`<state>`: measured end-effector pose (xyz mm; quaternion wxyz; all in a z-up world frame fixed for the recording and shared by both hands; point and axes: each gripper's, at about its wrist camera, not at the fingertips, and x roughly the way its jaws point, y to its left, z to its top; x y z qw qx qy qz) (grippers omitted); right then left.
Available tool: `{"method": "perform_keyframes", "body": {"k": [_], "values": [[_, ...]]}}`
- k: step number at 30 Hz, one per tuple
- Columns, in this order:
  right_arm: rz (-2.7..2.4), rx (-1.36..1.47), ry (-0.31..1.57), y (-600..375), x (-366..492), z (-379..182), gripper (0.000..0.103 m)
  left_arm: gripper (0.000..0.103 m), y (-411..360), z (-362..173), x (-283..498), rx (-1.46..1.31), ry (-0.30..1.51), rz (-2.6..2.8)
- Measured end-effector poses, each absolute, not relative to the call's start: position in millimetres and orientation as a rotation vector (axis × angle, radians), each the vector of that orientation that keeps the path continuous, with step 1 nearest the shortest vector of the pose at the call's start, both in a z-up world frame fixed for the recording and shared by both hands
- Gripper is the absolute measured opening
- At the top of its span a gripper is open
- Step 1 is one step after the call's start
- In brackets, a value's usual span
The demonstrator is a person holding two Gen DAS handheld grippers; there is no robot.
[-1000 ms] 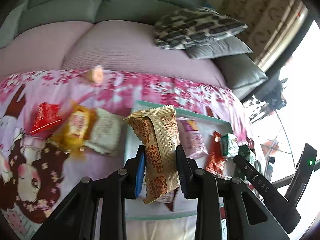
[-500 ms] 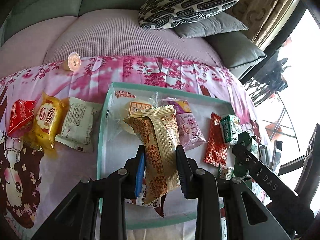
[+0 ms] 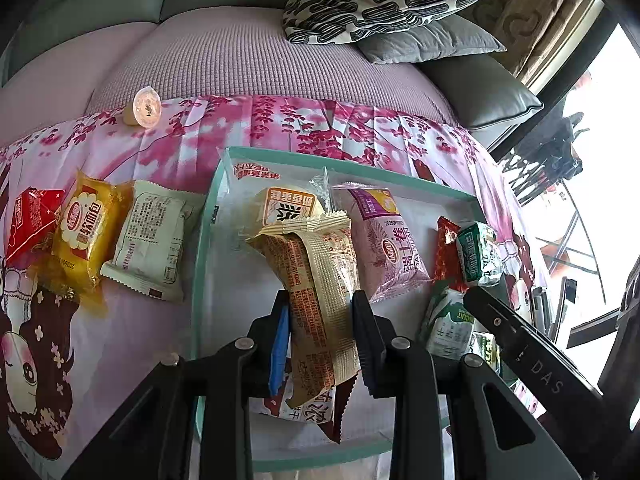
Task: Organize snacks
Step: 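Carry both packs over the tray and open both tools, then withdraw both tools from the tray toward the snack pile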
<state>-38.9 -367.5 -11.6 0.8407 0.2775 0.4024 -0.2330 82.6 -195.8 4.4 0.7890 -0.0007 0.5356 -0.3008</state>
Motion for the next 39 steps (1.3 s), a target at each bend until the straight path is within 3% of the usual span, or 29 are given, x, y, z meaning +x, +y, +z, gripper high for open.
{"method": "perform_keyframes", "body": {"k": [4, 7, 9, 11, 13, 17, 19, 24, 27, 29, 30, 39], "values": [[-0.497, 0.583, 0.858, -367.5, -38.0, -11.9, 0.043, 0.034, -196.0, 4.9, 82.3, 0.002, 1.156, -0.645], [-0.506, 0.579, 0.859, -368.4, -39.0, -11.2, 0.043, 0.05, -194.9, 7.7, 82.1, 0.011, 1.148, -0.636], [-0.51, 0.579, 0.863, -368.7, -38.9, -11.2, 0.044, 0.054, -193.9, 9.8, 82.0, 0.015, 1.146, -0.629], [-0.515, 0.579, 0.872, -369.0, -38.4, -12.3, 0.048, 0.054, -191.8, 13.3, 82.3, 0.014, 1.142, -0.623], [-0.522, 0.571, 0.885, -368.5, -37.9, -13.2, 0.063, 0.055, -189.8, 17.6, 82.0, 0.025, 1.129, -0.607], [-0.525, 0.557, 0.885, -367.6, -37.8, -11.7, 0.068, 0.077, -183.7, 27.5, 81.9, 0.08, 1.08, -0.533], [-0.523, 0.556, 0.885, -367.2, -37.8, -11.9, 0.079, 0.078, -180.2, 30.2, 82.3, 0.117, 1.048, -0.474], [-0.52, 0.54, 0.878, -364.9, -37.3, -11.0, 0.089, 0.08, -173.9, 20.3, 89.2, 0.189, 1.025, -0.356], [-0.507, 0.53, 0.87, -361.7, -35.8, -8.6, 0.089, 0.082, -170.9, 13.1, 93.3, 0.2, 1.035, -0.318], [-0.495, 0.524, 0.866, -358.7, -34.0, -7.3, 0.094, 0.094, -169.5, 11.2, 94.2, 0.214, 1.025, -0.293], [-0.489, 0.52, 0.864, -357.1, -33.1, -6.6, 0.102, 0.095, -168.7, 11.1, 94.2, 0.225, 1.014, -0.283], [-0.468, 0.505, 0.855, -347.8, -28.0, -2.7, 0.103, 0.099, -157.0, 9.6, 97.9, 0.203, 1.001, -0.236]]}}
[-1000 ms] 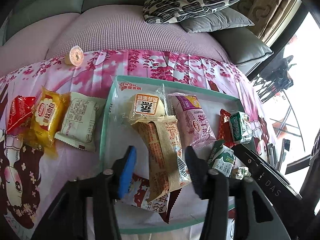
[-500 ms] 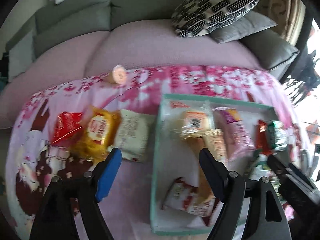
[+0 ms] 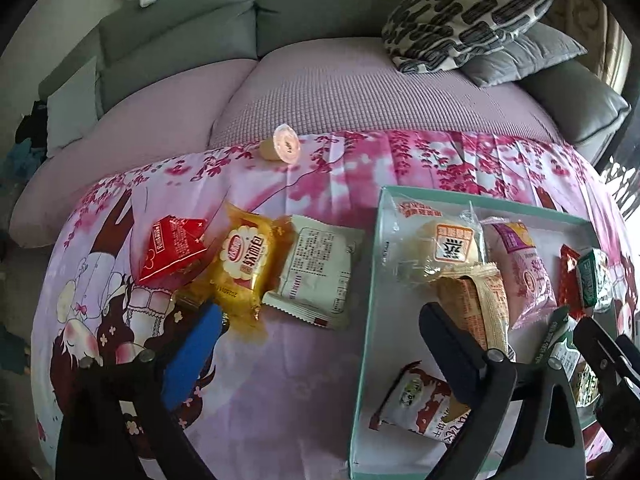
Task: Organize snacks
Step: 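Withdraw both tools from the tray toward the snack pile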
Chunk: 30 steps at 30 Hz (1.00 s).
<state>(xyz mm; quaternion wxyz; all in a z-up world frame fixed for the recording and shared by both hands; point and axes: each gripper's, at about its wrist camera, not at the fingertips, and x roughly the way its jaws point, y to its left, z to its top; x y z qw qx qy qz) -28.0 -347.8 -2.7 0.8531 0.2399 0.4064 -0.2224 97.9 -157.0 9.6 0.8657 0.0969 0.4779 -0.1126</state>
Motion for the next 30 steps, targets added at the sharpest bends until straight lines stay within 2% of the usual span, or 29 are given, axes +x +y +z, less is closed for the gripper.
{"method": "perform_keyframes", "body": {"k": [10, 21, 30], "values": [[-0.389, 0.461, 0.848, -315.8, -12.6, 6.2, 0.103, 0.099, -132.4, 10.3, 103.4, 0.178, 1.03, -0.216], [-0.248, 0.37, 0.862, -256.5, 9.1, 12.6, 0.103, 0.099, -79.1, 9.2, 108.6, 0.204, 1.04, -0.123], [-0.113, 0.301, 0.883, -202.2, 24.8, 11.5, 0.103, 0.099, -22.1, 0.9, 116.7, 0.106, 1.077, -0.007]]}}
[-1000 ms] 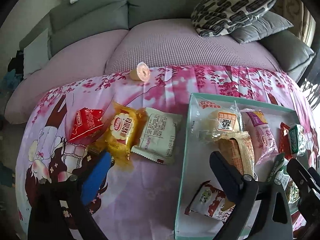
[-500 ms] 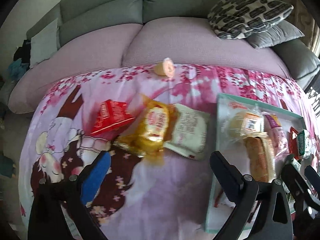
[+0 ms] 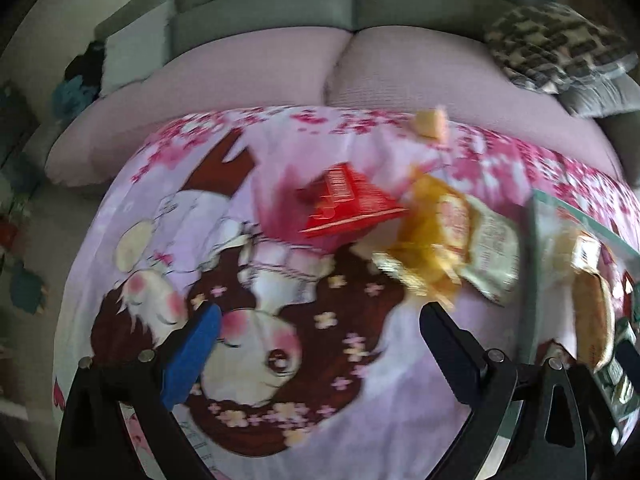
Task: Organize snacks
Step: 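Withdraw both tools from the tray toward the snack pile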
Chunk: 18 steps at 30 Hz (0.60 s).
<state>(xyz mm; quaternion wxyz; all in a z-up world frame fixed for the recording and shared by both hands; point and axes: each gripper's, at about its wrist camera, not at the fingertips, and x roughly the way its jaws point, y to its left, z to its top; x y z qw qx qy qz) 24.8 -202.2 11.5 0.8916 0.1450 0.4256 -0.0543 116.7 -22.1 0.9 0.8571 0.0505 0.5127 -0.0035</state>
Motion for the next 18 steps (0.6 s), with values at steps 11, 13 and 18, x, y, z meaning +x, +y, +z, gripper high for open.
{"method": "perform_keyframes", "body": {"k": [11, 13, 18], "values": [[-0.089, 0.262, 0.881, -179.4, 31.0, 5.2, 0.103, 0.099, 17.4, -6.1, 126.7, 0.021, 1.104, 0.032], [-0.101, 0.267, 0.88, -179.6, 32.4, 3.8, 0.103, 0.099, 18.2, -8.5, 129.7, 0.017, 1.113, 0.028], [-0.114, 0.316, 0.896, -183.1, 39.4, -1.5, 0.103, 0.099, 22.4, -12.8, 138.8, -0.016, 1.135, 0.002]]}}
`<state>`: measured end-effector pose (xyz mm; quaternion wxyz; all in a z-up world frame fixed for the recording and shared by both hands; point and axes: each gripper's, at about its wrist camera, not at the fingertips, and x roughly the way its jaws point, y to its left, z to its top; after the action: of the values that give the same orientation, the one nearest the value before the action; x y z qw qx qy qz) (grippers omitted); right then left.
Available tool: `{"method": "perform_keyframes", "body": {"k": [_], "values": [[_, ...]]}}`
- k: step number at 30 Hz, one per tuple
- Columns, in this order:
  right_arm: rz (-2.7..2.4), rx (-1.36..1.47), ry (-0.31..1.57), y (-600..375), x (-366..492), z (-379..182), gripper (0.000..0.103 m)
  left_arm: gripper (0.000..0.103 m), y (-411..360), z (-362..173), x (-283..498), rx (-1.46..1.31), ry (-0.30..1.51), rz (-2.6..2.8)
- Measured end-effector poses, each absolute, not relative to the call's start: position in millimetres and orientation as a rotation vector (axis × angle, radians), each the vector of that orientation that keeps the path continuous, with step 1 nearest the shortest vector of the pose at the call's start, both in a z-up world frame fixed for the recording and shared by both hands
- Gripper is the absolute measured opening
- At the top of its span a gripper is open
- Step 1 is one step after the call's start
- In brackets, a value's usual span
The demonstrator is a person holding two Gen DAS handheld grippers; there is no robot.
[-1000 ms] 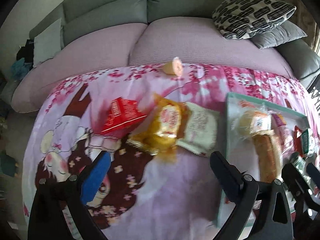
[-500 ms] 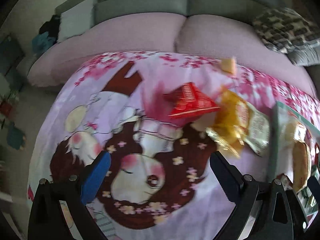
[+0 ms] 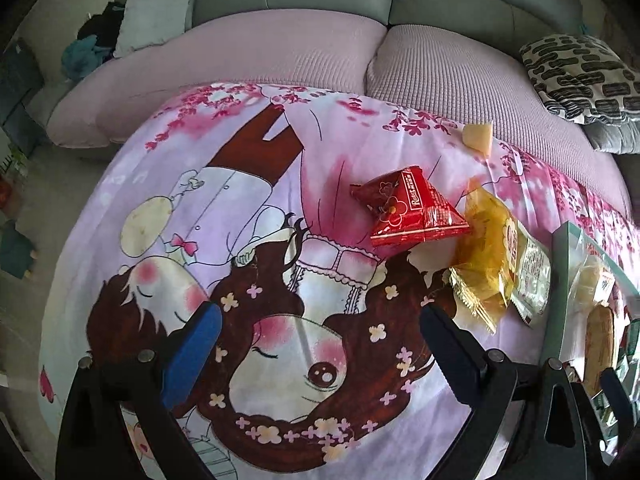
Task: Organize snacks
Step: 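Withdraw both tools from the tray toward the snack pile, then grasp the red pack with the left tool while the right grasps the yellow cake pack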
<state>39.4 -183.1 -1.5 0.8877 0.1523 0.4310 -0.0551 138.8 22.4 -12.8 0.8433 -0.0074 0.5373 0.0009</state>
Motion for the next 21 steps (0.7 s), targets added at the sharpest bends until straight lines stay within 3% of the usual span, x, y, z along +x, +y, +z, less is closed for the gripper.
{"method": "perform_keyframes", "body": {"k": [15, 21], "values": [[-0.085, 0.343, 0.901, -177.9, 81.6, 11.5, 0.095, 0.099, 25.0, -1.9, 180.1, -0.126, 1.149, -0.078], [-0.05, 0.383, 0.915, -180.3, 111.4, 13.1, 0.082, 0.099, 24.4, -2.7, 206.2, -0.194, 1.173, -0.118]]}}
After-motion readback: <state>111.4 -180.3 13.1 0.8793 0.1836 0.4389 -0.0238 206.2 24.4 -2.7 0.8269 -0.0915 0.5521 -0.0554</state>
